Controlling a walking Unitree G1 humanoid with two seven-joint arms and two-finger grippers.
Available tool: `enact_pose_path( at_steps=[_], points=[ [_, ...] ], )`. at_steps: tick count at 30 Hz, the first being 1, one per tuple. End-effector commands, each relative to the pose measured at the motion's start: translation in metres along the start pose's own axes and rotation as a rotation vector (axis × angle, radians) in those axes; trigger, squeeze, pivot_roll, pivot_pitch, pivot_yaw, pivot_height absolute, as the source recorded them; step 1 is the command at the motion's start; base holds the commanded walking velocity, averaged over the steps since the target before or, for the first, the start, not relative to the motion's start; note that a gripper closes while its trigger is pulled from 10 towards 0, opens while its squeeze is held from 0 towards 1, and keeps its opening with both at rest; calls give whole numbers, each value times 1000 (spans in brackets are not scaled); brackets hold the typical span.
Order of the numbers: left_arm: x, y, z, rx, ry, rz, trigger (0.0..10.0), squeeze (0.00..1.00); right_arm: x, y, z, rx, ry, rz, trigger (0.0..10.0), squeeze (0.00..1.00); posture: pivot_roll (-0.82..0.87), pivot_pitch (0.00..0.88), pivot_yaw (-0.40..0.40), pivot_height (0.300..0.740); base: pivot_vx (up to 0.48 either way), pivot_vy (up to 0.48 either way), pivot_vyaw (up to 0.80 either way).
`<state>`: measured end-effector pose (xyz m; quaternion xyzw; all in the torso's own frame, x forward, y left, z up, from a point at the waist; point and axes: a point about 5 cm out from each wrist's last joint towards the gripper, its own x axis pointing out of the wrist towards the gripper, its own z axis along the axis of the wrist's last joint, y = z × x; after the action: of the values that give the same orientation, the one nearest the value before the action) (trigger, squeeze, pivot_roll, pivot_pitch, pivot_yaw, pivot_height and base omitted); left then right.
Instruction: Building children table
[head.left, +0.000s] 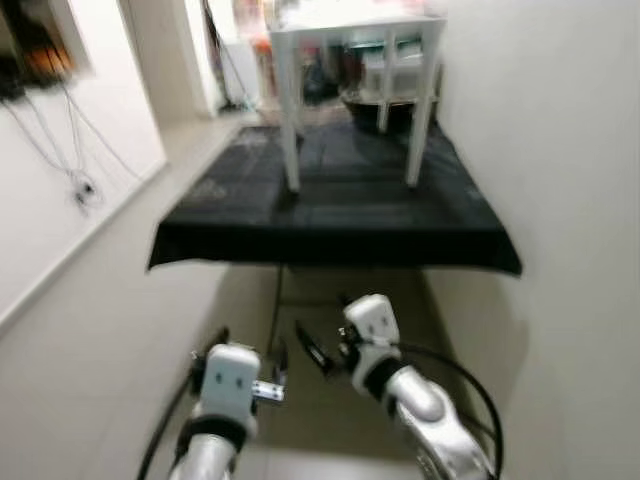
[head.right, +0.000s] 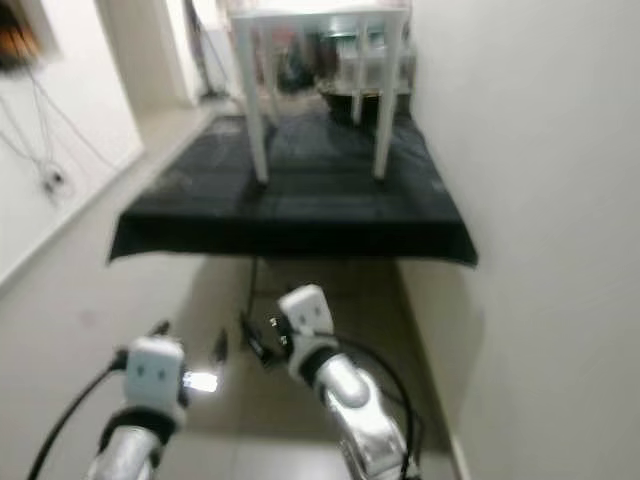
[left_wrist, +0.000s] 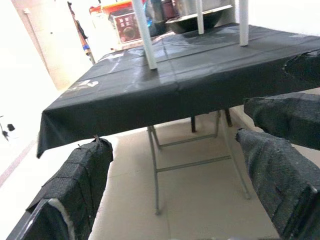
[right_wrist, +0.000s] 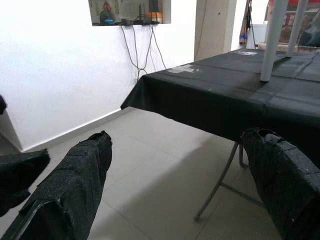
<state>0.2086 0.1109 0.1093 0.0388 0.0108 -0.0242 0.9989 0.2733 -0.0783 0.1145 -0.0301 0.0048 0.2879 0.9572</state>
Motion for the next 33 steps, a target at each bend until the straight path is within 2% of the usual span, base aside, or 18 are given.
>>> enact_pose_path(
  at_steps=[1, 8, 13, 21, 33],
  points=[
    [1, -1, -2, 5, 19, -3, 10000, 0, 2, 0, -4, -4, 31, 12, 10000, 0, -29, 0, 41, 740, 0, 0, 0],
    [2, -2, -4, -6, 37, 5, 10000, 0, 3, 3, -8, -12, 65, 46, 10000, 0, -28, 0, 37, 740, 0, 0, 0],
    [5, -2, -7, -65, 83, 32, 10000, 0, 3, 4, -8, -14, 66, 55, 10000, 0, -28, 0, 37, 740, 0, 0, 0],
    [6, -5, -10, -47, 93, 36, 10000, 0, 2, -3, -11, 5, 81, 19, 10000, 0, -48, 0, 25, 740, 0, 0, 0],
    [5, -4, -13, -50, 106, 29, 10000, 0, 2, -2, -13, -22, 95, 13, 10000, 0, -45, 0, 41, 740, 0, 0, 0]
  ],
)
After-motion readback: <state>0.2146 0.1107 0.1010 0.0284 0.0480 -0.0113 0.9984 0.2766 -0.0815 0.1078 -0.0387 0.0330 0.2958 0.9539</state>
